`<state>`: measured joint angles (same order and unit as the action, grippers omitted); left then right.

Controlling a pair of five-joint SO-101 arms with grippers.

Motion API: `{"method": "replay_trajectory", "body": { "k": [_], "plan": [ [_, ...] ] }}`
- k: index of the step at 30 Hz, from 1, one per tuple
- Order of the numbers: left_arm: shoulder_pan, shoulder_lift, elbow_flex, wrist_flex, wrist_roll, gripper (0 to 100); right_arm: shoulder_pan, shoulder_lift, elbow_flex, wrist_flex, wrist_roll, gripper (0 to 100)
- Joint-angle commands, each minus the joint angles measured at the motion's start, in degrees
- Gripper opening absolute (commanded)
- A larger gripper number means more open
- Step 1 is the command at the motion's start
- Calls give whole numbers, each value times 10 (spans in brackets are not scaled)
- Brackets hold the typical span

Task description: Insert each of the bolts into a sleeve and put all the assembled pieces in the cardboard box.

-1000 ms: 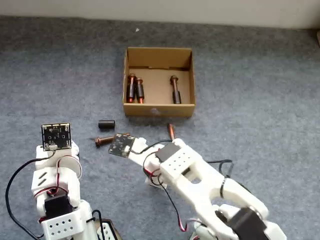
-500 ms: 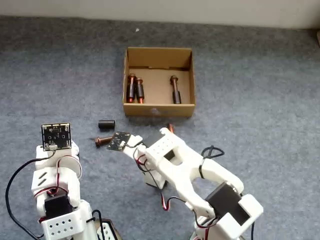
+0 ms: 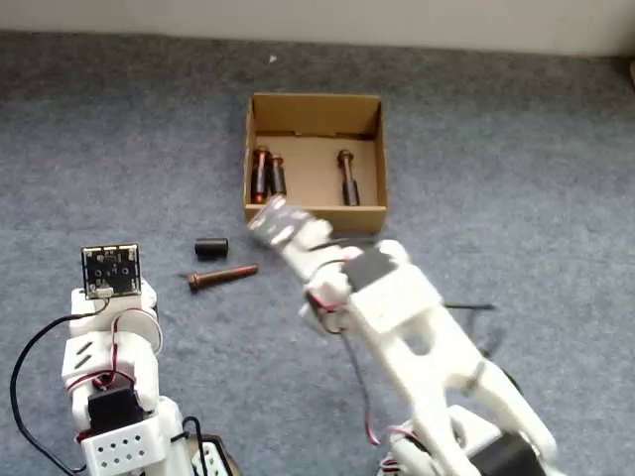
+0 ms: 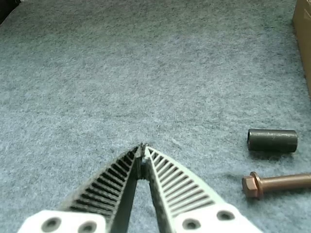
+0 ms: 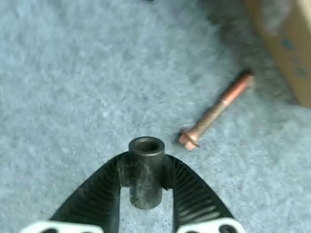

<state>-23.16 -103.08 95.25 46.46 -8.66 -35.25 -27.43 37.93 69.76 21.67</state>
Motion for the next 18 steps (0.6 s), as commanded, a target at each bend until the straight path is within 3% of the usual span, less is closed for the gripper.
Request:
{"method": "replay_trajectory", "body": {
  "k": [1,6,14,18],
  "plan": [
    [0,-4,-22,-4,1,11,47,-103,2,2,-62,5],
    [27,-3,-23,-4,1,12,115,-172,52,-33,-133,5],
    [40,1,-38,0,1,59,227,-217,229,-260,-230,5],
    [78,1,-92,62,1,59,255,-217,269,-292,-259,5]
  ]
}}
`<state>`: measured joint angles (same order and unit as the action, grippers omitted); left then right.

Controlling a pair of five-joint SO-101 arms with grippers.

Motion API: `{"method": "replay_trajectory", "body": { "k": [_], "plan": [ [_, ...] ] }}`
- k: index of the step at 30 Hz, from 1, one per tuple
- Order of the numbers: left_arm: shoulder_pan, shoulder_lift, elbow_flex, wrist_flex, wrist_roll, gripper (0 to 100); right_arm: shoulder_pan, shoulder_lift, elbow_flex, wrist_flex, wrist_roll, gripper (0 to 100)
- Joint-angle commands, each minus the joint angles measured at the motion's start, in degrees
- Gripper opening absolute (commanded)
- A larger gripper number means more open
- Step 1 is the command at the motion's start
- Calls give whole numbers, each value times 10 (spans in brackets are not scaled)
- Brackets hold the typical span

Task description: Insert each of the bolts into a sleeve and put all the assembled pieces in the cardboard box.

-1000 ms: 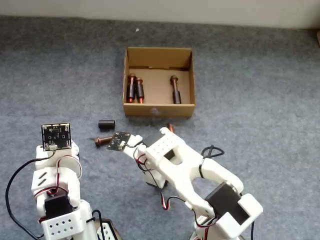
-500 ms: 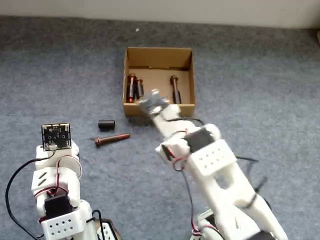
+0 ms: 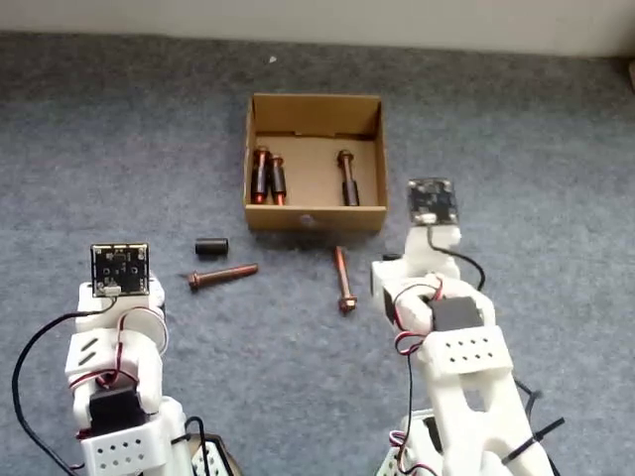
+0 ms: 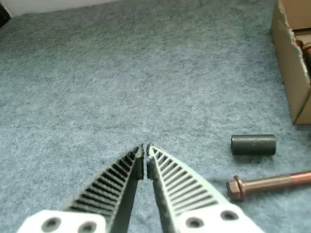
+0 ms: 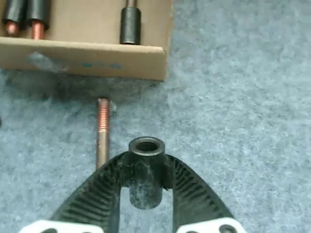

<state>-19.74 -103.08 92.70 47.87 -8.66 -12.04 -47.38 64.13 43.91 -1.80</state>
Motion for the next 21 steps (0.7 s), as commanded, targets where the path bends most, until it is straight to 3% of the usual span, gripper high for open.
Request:
{"method": "replay_trajectory", "body": {
  "k": [1,6,12,21],
  "plan": [
    [60,1,-80,66,1,59,29,-17,7,-38,-33,5],
    [151,1,-134,127,-4,62,74,-17,11,-65,-61,5],
    [242,2,-141,152,-76,62,108,-19,10,-69,-76,5],
    [305,2,-142,154,-120,62,129,-17,10,-84,-86,5]
  ]
}}
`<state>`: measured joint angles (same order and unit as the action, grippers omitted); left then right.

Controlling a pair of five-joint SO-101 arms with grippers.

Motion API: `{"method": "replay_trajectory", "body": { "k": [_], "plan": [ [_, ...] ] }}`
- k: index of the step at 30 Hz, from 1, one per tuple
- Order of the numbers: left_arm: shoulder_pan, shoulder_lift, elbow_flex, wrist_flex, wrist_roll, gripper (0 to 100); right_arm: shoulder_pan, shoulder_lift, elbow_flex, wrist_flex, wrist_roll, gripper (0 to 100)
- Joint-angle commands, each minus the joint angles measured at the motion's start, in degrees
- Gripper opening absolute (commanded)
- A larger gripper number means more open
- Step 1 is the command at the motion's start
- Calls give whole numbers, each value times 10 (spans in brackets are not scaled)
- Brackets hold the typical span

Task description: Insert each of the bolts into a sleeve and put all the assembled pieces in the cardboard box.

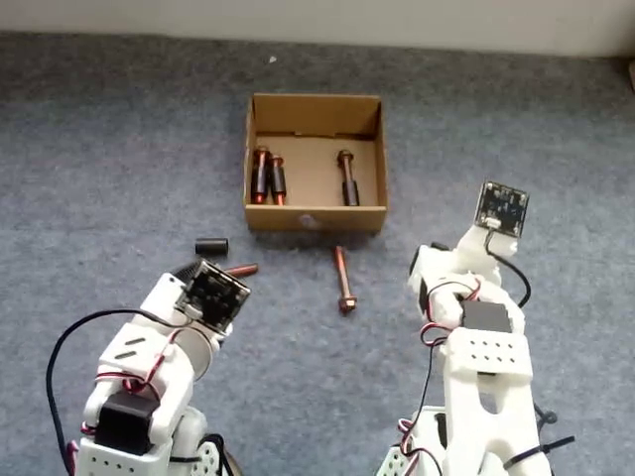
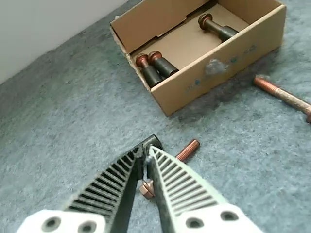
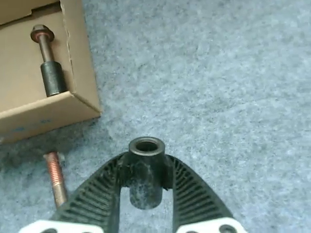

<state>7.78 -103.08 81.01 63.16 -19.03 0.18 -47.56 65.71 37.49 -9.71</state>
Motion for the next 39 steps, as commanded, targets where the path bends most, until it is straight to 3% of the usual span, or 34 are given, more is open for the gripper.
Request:
{"method": "replay_trajectory", "body": {
  "k": [1,11,16,23,32,35,39],
  "plan": [
    [36,2,-25,1,-17,62,7,-15,-5,-20,-7,5],
    [100,3,-25,-3,-47,62,37,-19,-9,-20,-8,5],
    [101,27,-59,1,-47,62,37,-17,-9,-20,-8,5],
    [104,301,-224,2,-55,63,37,-16,-9,-20,-8,5],
    [162,615,-370,2,-273,63,55,-19,-9,-20,-7,5],
    [167,705,-415,0,-310,83,77,-20,-9,-20,-7,5],
    [167,822,-486,-2,-330,181,102,-20,-11,-20,-8,5]
  ]
}}
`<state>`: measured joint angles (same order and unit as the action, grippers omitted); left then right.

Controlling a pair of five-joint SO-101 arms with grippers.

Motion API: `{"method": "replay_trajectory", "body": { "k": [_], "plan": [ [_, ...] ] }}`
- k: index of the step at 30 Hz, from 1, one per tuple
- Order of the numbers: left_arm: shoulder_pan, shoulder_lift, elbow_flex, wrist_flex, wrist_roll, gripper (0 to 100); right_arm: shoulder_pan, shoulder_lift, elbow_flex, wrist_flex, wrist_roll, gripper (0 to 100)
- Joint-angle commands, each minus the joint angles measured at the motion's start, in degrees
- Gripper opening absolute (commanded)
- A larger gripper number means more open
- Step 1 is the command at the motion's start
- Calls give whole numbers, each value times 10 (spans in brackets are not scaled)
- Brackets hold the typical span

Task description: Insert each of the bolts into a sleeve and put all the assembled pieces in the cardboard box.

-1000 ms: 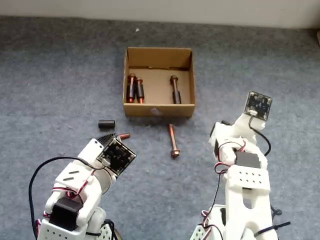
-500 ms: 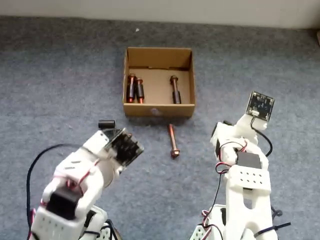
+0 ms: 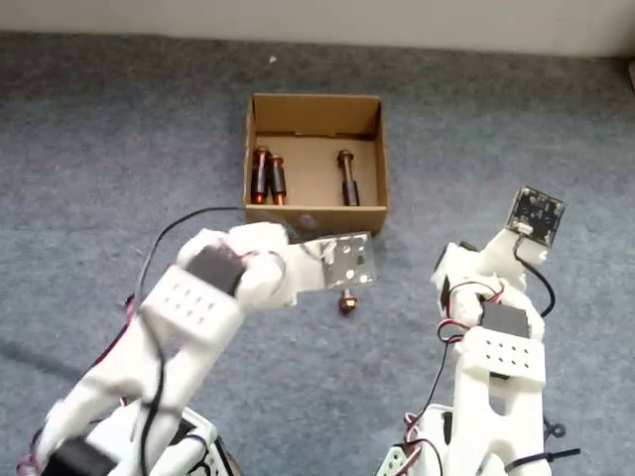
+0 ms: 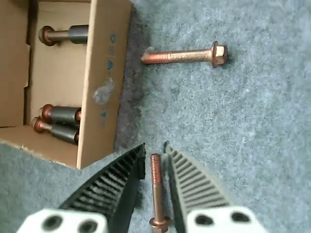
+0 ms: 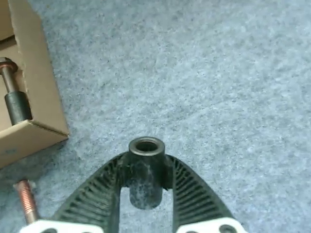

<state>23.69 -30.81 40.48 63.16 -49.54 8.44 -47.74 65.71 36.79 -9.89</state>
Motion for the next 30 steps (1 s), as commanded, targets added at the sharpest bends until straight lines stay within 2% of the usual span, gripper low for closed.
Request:
{"method": "replay_trajectory", "body": {
  "k": [1,7,16,25,30],
  "plan": [
    [8,125,-102,-1,-35,181,24,-18,-12,-13,-6,5],
    [33,267,-191,1,-116,178,65,-18,-29,-12,-6,5],
    [86,435,-305,1,-167,178,142,-19,-54,-10,-6,5],
    [92,560,-412,1,-189,178,145,-19,-54,-10,-6,5],
    [86,590,-427,1,-210,178,144,-19,-60,-11,-6,5]
  ]
}}
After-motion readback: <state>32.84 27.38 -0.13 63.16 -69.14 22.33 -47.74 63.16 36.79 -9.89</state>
